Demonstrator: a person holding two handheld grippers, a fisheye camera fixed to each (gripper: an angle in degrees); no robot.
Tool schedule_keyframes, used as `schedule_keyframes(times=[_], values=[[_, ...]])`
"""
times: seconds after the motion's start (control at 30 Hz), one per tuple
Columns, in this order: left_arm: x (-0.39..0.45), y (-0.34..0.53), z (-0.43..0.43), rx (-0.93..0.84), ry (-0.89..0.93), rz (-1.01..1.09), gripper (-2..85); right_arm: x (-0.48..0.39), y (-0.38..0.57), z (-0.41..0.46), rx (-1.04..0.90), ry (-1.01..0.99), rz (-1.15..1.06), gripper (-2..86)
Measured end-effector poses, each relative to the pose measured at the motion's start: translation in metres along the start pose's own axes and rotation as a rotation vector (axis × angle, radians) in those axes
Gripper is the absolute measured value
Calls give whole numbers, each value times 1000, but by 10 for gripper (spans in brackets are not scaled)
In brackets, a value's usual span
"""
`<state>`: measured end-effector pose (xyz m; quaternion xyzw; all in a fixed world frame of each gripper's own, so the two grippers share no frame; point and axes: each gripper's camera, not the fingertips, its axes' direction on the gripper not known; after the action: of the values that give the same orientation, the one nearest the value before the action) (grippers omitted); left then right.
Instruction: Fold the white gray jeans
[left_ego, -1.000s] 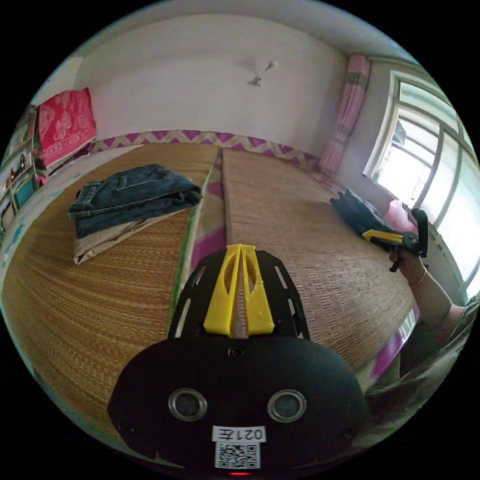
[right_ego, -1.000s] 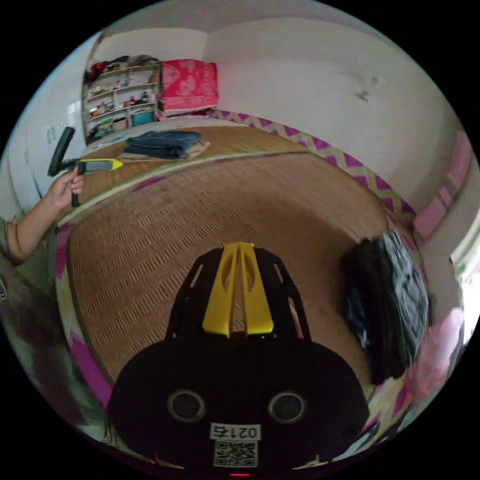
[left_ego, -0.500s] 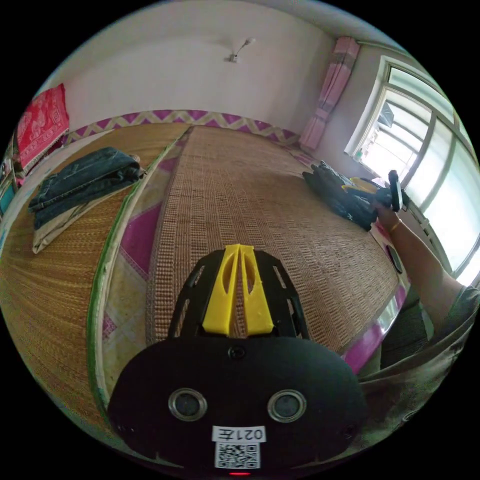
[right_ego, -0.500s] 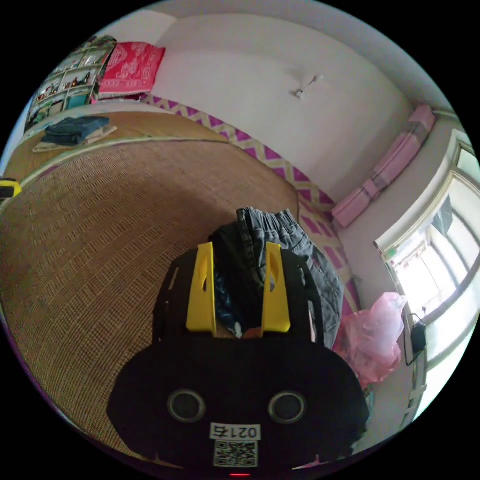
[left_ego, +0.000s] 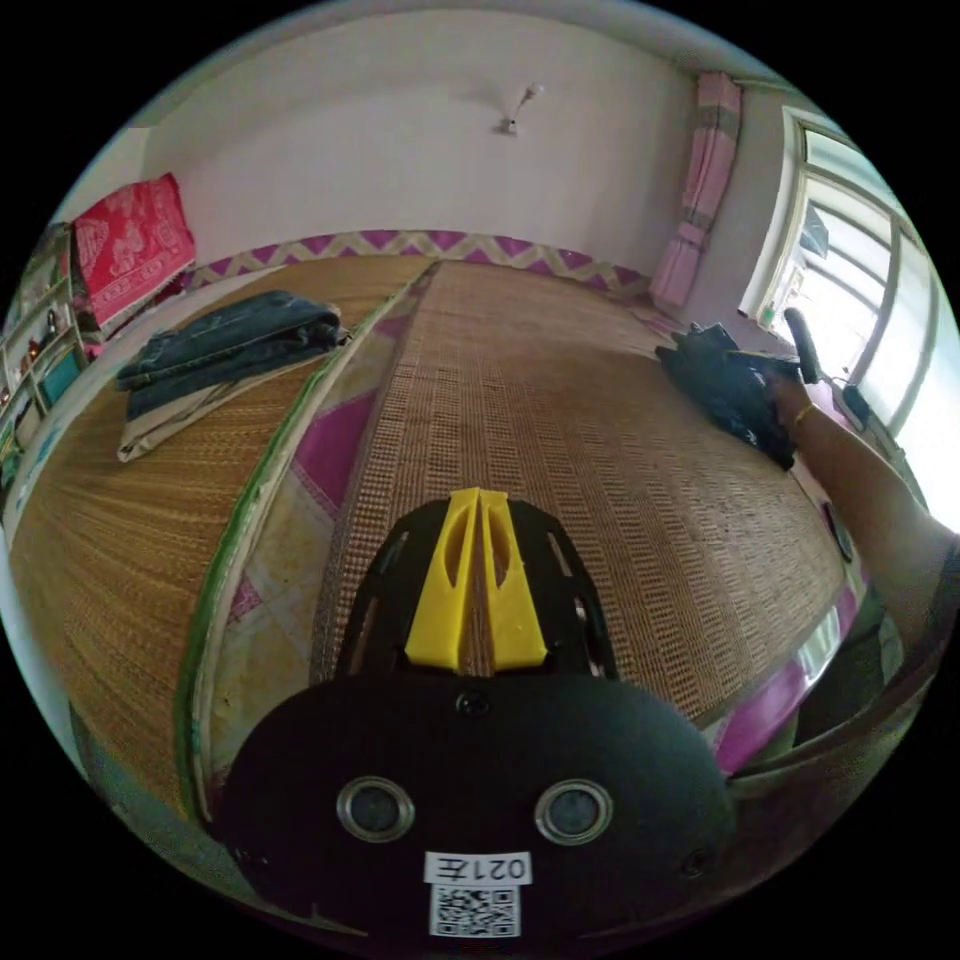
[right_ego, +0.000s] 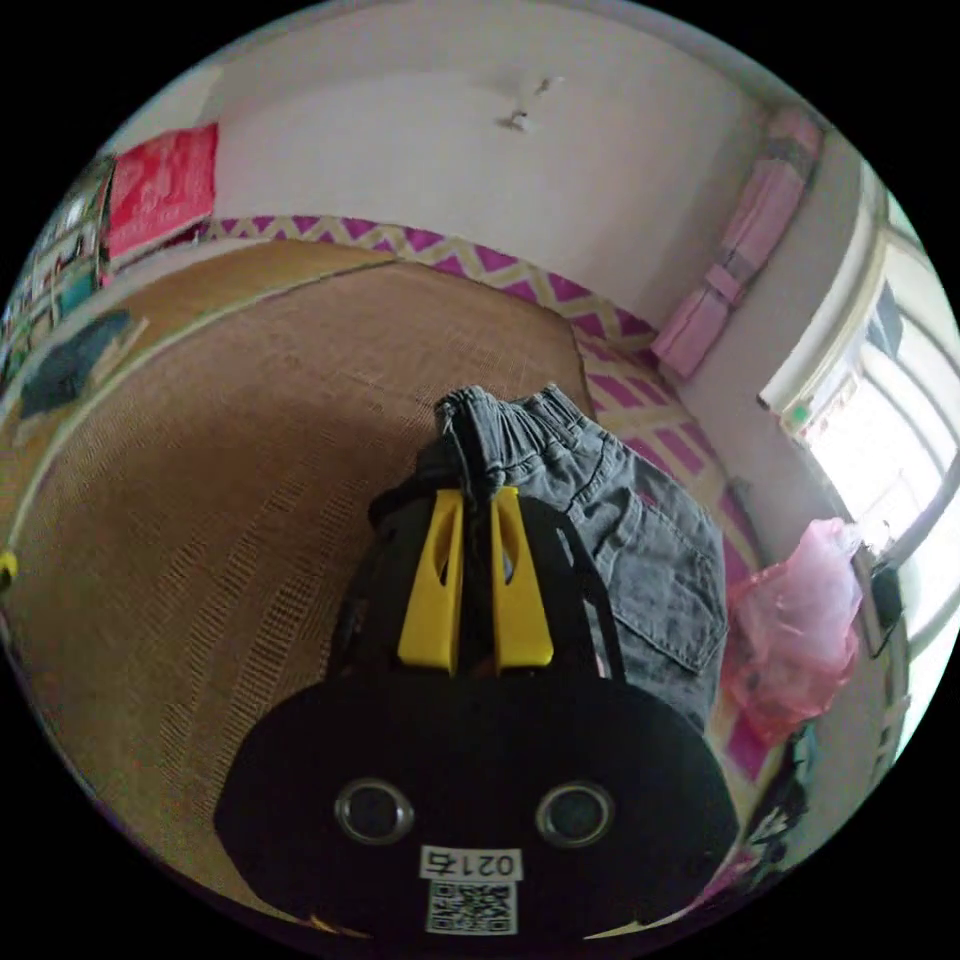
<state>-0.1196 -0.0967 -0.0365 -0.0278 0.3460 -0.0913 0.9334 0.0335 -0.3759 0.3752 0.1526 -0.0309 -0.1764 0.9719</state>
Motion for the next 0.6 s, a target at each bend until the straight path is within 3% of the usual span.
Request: schedule_keyframes(times=[0.13,0.27,0.43,0.6], values=[[-3,12,-5,7,-5,-17,-10,35,-10,-62,86,-30,99,42],[-6,26,-15,17,13,-23,-10,22,-21,-157,174,-84,9,41],[-9,43,-27,15,64,-39,-10,-119,-17,-236,172,-215,-247,40],[-17,67,-55,65,22,-63,-10,-351,63,-237,124,-390,-566,41]])
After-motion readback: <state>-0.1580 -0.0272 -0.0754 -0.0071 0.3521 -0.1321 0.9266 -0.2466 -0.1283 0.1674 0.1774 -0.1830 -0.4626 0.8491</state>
